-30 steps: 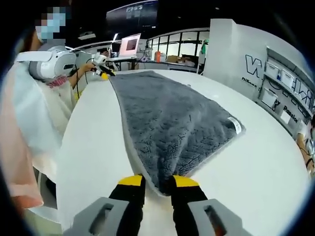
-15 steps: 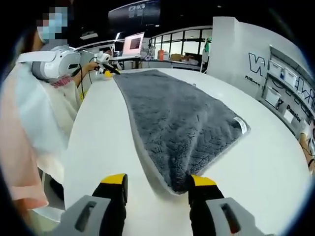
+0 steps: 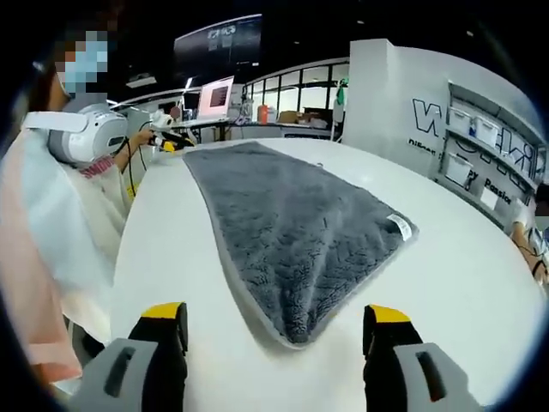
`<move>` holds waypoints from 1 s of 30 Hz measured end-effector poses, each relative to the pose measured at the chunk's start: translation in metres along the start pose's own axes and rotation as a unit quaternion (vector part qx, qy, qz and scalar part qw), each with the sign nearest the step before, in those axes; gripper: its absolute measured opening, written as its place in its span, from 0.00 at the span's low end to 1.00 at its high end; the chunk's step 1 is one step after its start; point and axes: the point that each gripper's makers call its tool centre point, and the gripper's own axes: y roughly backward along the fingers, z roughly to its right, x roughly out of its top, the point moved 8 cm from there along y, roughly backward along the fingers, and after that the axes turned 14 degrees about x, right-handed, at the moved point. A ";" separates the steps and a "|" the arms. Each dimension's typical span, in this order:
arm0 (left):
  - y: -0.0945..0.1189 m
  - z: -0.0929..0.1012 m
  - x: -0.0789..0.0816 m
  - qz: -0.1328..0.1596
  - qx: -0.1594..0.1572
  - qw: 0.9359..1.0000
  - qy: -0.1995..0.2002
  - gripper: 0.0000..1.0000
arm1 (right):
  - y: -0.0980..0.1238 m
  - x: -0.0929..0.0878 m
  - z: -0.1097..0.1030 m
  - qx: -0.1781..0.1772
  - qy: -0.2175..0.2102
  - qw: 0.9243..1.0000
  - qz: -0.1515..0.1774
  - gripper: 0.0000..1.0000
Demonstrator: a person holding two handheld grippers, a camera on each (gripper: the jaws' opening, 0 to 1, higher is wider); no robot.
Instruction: Fold the towel on the table until its edges align and the towel forms a compact rectangular stack.
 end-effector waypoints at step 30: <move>0.013 0.010 0.005 -0.010 0.009 0.999 -0.030 0.97 | 0.026 0.021 -0.022 -0.087 -0.086 0.988 0.096 0.99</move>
